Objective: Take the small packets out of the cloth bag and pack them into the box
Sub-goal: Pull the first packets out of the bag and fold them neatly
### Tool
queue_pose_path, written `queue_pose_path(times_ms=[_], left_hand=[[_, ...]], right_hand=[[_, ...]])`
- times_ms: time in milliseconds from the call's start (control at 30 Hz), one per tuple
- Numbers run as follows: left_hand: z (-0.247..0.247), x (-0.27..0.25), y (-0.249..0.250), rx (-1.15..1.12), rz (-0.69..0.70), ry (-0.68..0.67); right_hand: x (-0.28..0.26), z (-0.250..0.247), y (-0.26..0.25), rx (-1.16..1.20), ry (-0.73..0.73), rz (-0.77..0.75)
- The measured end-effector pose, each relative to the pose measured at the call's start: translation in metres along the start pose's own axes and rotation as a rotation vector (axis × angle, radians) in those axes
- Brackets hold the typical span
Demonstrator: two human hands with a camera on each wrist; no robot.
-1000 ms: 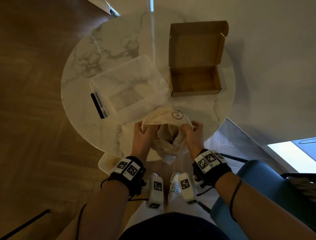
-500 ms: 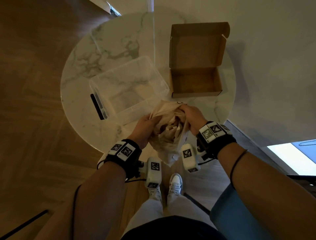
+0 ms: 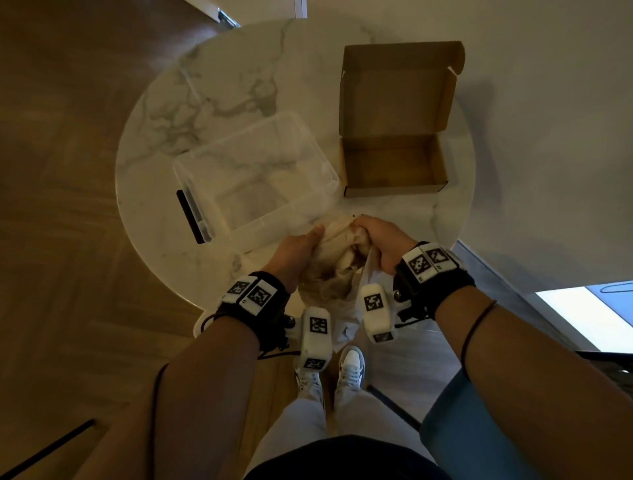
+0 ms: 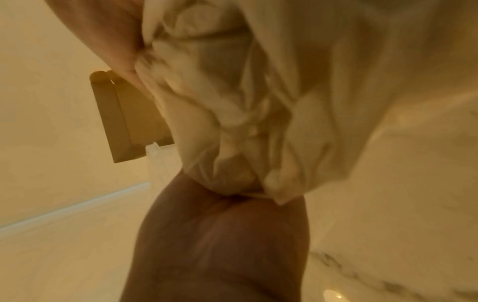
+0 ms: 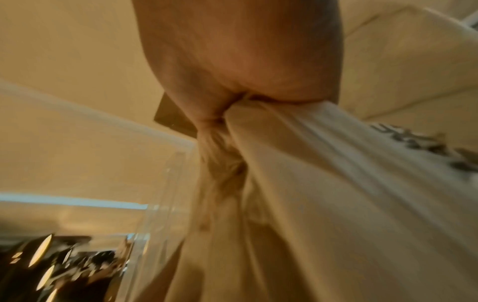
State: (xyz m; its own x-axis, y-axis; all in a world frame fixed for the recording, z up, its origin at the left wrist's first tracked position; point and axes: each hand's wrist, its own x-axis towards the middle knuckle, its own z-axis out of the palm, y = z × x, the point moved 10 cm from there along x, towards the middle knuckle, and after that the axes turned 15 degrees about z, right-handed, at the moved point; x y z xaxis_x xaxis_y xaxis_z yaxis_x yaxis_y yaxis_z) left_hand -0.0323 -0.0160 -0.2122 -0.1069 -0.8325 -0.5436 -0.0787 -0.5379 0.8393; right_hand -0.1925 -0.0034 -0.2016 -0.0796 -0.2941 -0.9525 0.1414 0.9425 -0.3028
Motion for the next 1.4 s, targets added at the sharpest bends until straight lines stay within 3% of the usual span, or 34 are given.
queue_pose_path(times_ms=[100,167,233,300,367,467,533,600,767,867,967,1067,1167,1400], left_hand=[[-0.012,0.004,-0.014,0.227,-0.05,0.002],[-0.016,0.006,-0.008,0.438,0.029,0.009],[-0.024,0.0,0.004,0.497,0.115,0.086],[-0.027,-0.01,0.013,0.493,0.149,0.091],[-0.027,-0.023,0.014,0.538,0.119,-0.017],[-0.028,-0.046,-0.004,0.595,-0.028,-0.217],[-0.021,-0.057,-0.018,0.45,-0.105,-0.264],[-0.012,-0.057,-0.023,0.192,-0.111,-0.212],[-0.01,-0.052,-0.008,-0.447,0.045,-0.054],[-0.014,-0.063,-0.016,-0.262,0.027,-0.075],[-0.008,-0.075,-0.035,-0.089,-0.08,-0.179],[0.001,-0.077,-0.037,-0.311,-0.084,-0.148],[0.003,-0.075,-0.038,-0.544,-0.062,-0.072],[-0.01,-0.088,-0.06,-0.488,-0.177,0.08]], right_hand=[[0.005,0.002,0.02,0.01,-0.066,0.143],[0.009,0.003,0.027,0.036,-0.074,0.159],[0.013,0.0,0.026,0.068,-0.044,0.119],[0.005,-0.013,0.019,-0.006,0.066,-0.019],[-0.013,-0.02,0.023,-0.189,0.117,-0.12],[-0.031,-0.012,0.068,-0.473,-0.037,0.035],[-0.029,-0.004,0.091,-0.454,-0.149,0.116],[-0.023,0.005,0.086,-0.288,-0.195,0.052],[-0.01,0.011,0.081,0.348,-0.413,-0.041],[-0.008,0.013,0.1,0.32,-0.393,-0.026],[-0.004,0.017,0.12,0.226,-0.36,0.026],[0.002,0.023,0.122,0.381,-0.43,0.034],[0.009,0.021,0.123,0.442,-0.408,0.043],[0.027,0.02,0.138,0.353,-0.321,0.081]])
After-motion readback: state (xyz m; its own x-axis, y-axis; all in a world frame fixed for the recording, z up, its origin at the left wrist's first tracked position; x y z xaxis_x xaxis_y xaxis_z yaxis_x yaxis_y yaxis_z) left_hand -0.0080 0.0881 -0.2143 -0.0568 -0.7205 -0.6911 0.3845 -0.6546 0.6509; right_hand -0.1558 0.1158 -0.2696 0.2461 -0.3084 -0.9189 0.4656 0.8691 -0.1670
